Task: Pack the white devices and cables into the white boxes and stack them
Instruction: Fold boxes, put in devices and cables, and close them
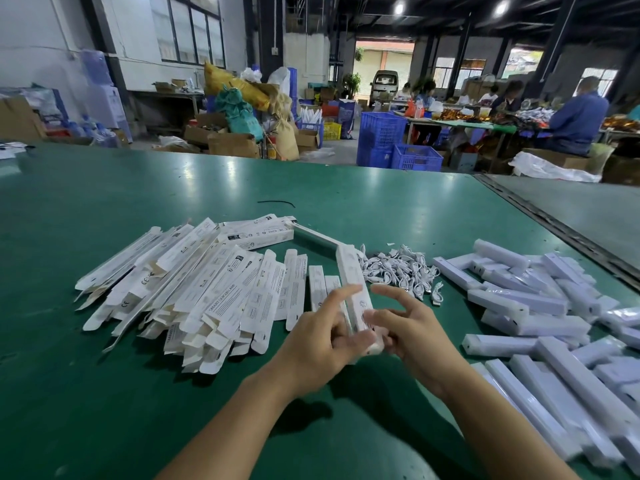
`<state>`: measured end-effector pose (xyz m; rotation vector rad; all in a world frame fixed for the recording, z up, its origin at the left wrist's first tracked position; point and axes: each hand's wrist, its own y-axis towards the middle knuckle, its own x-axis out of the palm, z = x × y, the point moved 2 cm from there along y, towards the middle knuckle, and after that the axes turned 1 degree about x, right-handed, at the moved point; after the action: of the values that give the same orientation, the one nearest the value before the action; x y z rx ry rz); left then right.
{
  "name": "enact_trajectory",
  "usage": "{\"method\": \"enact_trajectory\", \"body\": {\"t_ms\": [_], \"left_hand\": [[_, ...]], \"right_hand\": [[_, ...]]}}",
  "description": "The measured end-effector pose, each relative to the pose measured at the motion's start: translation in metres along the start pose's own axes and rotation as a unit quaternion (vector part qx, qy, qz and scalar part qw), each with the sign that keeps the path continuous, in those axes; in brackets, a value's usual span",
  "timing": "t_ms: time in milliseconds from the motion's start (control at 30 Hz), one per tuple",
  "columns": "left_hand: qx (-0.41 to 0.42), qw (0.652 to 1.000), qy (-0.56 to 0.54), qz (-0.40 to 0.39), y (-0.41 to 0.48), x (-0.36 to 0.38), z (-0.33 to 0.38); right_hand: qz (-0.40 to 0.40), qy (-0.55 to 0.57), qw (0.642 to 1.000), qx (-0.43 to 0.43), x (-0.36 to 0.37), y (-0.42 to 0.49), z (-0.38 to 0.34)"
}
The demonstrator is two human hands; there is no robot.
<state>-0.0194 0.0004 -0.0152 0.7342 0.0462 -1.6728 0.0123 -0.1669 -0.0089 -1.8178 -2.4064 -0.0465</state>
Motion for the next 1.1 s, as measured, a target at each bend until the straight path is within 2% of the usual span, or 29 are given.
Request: {"method": "enact_trajectory", "body": {"t_ms": [100, 133, 200, 267, 333, 467, 667, 767, 867, 933, 1000, 1100], "left_hand": [[0.004, 0.986, 0.134, 0.103, 0.003, -0.007, -0.002], [-0.002, 0.981, 0.164, 0.102, 0.004, -0.009, -0.003], [-0.016, 0.979, 0.200, 0.027, 0.005, -0.008, -0.009], [-0.033, 0.972, 0.222, -0.066, 0.003, -0.001, -0.016], [-0.049, 0.968, 0.227, -0.098, 0.002, 0.002, -0.022], [-0.041, 0.971, 0.229, -0.048, 0.006, -0.002, -0.024], [-0.068, 0.984, 0.166, -0.019, 0.006, -0.007, -0.022], [-0.065, 0.981, 0.182, -0.010, 0.007, -0.011, -0.022], [-0.036, 0.983, 0.182, -0.006, 0.005, -0.011, -0.016], [-0.030, 0.981, 0.185, 0.053, 0.006, -0.013, -0.014], [-0.062, 0.972, 0.200, 0.105, 0.008, -0.019, -0.019], [-0.135, 0.959, 0.243, 0.058, 0.009, -0.023, -0.033]], "right_hand": [[0.046, -0.034, 0.998, 0.031, -0.004, 0.003, 0.004], [0.073, -0.040, 0.996, 0.042, -0.006, 0.005, 0.006], [0.119, -0.071, 0.989, 0.055, -0.011, 0.007, 0.010], [0.131, -0.161, 0.977, 0.056, -0.014, 0.008, 0.013], [0.125, -0.230, 0.964, 0.055, -0.013, 0.008, 0.015], [0.111, -0.336, 0.935, 0.027, -0.009, 0.008, 0.015], [0.086, -0.401, 0.912, -0.004, -0.007, 0.010, 0.017], [0.086, -0.442, 0.893, -0.028, -0.005, 0.009, 0.015], [0.094, -0.447, 0.889, -0.040, -0.003, 0.007, 0.014], [0.102, -0.442, 0.890, -0.033, -0.005, 0.008, 0.013], [0.114, -0.433, 0.894, -0.030, -0.007, 0.009, 0.013], [0.126, -0.422, 0.897, -0.035, -0.010, 0.009, 0.014]]}}
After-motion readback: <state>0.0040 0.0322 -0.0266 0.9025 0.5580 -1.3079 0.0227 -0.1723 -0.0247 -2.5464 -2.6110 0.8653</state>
